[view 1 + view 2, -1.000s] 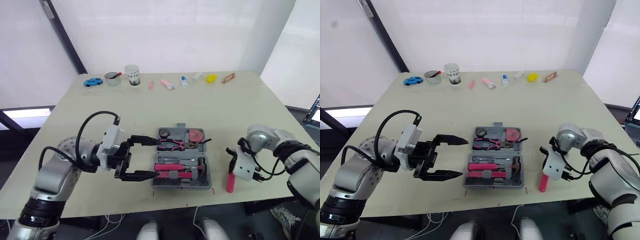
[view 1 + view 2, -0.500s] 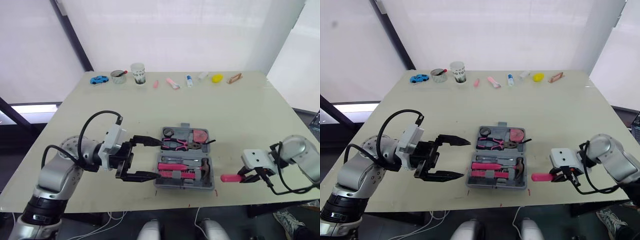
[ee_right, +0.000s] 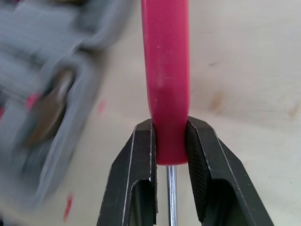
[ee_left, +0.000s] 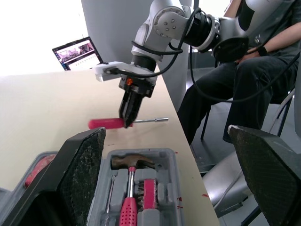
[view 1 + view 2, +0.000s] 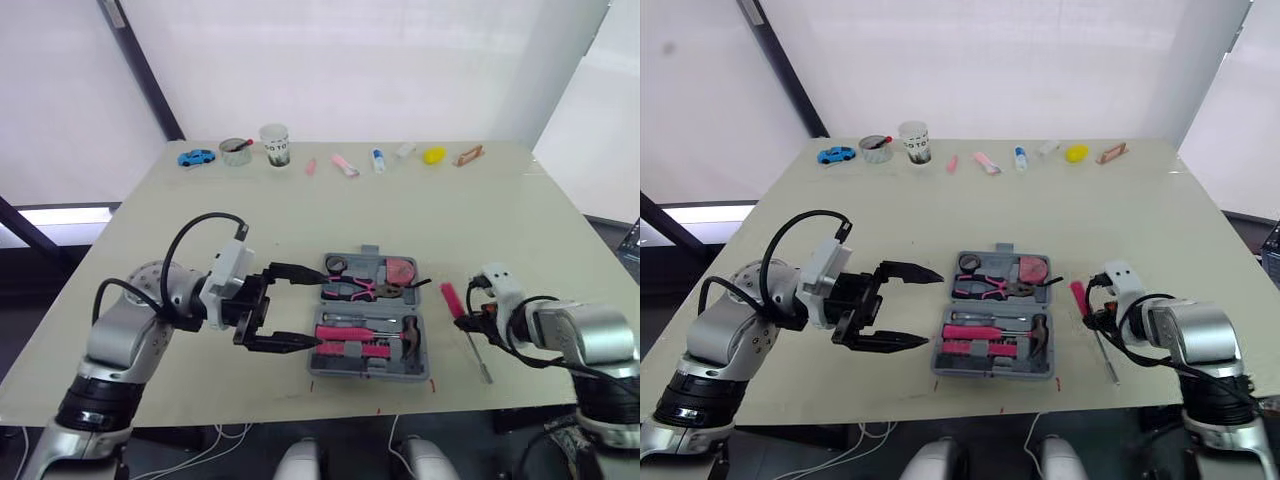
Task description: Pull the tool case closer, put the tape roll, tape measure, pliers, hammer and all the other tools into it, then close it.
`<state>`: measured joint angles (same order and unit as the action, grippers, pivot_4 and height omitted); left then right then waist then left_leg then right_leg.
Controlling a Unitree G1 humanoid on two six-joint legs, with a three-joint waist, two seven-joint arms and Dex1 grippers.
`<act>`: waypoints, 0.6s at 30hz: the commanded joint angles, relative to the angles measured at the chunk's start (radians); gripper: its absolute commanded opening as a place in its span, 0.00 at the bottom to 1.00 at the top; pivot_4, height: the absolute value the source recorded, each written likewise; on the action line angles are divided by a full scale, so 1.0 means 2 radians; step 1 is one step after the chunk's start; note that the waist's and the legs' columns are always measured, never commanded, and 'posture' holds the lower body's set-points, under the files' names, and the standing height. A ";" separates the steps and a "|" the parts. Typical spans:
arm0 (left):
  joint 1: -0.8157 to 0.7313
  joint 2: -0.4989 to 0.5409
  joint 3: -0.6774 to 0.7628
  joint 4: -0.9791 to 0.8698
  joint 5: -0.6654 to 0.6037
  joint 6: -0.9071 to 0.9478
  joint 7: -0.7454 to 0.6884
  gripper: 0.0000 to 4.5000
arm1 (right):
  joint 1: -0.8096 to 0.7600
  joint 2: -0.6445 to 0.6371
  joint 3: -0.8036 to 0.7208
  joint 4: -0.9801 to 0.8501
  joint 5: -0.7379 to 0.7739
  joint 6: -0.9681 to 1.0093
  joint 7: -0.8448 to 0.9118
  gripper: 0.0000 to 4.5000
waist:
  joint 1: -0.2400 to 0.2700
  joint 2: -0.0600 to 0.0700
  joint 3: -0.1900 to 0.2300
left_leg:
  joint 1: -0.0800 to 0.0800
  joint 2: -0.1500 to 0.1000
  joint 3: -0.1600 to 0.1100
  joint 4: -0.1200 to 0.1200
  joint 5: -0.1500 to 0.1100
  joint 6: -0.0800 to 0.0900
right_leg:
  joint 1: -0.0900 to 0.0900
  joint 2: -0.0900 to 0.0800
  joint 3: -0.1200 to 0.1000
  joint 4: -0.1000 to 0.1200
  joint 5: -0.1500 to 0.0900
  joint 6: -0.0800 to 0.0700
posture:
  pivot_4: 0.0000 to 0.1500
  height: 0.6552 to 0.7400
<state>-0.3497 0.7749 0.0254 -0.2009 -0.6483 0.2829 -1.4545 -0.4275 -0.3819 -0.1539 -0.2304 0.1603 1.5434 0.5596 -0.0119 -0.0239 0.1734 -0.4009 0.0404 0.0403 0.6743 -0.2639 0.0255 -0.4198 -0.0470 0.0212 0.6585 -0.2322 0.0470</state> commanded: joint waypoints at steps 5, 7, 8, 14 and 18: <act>-0.006 -0.008 0.003 0.001 0.005 -0.011 -0.002 1.00 | -0.009 0.062 -0.042 0.039 -0.022 -0.049 -0.101 0.11 | -0.003 0.000 0.000 | 0.000 0.000 0.000 -0.001 0.000 0.000 | 0.000 0.000 0.000 0.000 0.000 0.000 | 1.00 1.00; -0.007 -0.009 0.004 0.004 0.007 -0.012 -0.004 1.00 | 0.003 0.059 -0.028 0.039 -0.024 -0.077 -0.109 0.31 | -0.004 -0.001 0.000 | 0.001 0.000 0.000 -0.001 0.000 0.000 | 0.000 0.000 0.000 0.000 0.000 0.000 | 1.00 1.00; -0.007 -0.008 0.006 0.005 0.007 -0.013 -0.004 1.00 | 0.011 0.057 -0.021 0.035 -0.024 -0.092 -0.111 0.41 | -0.004 -0.001 0.000 | 0.001 0.000 0.000 -0.001 0.000 0.000 | 0.000 0.000 0.000 0.000 0.000 0.000 | 1.00 1.00; -0.003 -0.007 0.010 0.006 0.008 -0.014 -0.004 1.00 | 0.074 0.028 0.016 -0.013 -0.020 -0.219 -0.092 0.96 | -0.001 -0.001 0.000 | 0.001 0.000 -0.001 0.000 0.000 0.000 | 0.001 0.000 0.000 0.000 0.000 0.000 | 1.00 1.00; 0.001 -0.004 0.015 0.010 0.008 -0.017 -0.006 1.00 | 0.119 0.027 0.020 -0.037 -0.019 -0.288 -0.099 0.98 | -0.001 -0.001 0.000 | 0.001 0.000 -0.001 -0.001 0.000 0.000 | 0.001 0.000 0.000 -0.001 0.000 0.000 | 1.00 1.00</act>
<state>-0.3471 0.7572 0.0305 -0.1736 -0.6289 0.2687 -1.4593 -0.2034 -0.3155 -0.1157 -0.2501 0.1254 1.0519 0.3634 -0.0149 -0.0254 0.1725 -0.3996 0.0398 0.0388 0.6715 -0.2639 0.0256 -0.4188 -0.0468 0.0214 0.6573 -0.2324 0.0473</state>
